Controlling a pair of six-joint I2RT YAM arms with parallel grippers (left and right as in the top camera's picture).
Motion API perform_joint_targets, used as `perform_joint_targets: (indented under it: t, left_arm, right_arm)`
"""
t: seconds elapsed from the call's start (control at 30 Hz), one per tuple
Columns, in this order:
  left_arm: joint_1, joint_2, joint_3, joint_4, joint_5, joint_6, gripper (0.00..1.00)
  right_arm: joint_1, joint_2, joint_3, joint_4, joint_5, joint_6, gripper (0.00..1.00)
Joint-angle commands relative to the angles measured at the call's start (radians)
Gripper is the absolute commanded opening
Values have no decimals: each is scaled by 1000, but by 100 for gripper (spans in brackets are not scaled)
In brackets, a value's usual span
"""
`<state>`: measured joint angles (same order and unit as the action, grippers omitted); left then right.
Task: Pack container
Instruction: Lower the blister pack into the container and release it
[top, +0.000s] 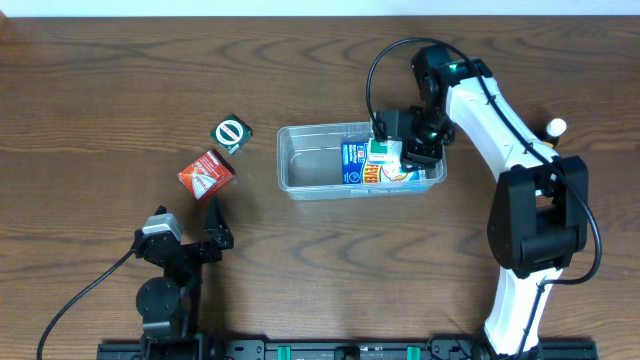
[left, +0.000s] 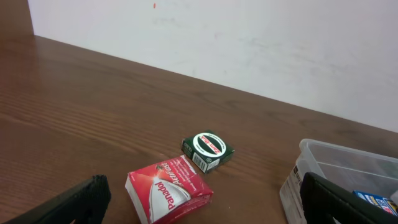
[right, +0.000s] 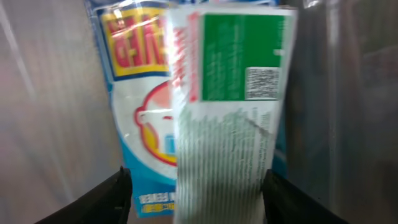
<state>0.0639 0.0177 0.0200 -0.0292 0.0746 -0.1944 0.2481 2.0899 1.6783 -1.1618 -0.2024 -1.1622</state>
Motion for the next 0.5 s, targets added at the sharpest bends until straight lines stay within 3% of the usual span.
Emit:
perform_joint_targets:
  t: [0.0,0.33,0.47]
  left_arm:
    - [5,1,-15,-34,11,3,98]
    - [5,1,-15,-34,11,3,98]
    - [5,1,-15,-34,11,3,98]
  right_arm:
    - [29,-28,10,-17,-14,-3,66]
    - [74,-216,10,7,49,0,73]
    - [74,-263,10,3,48,70,76]
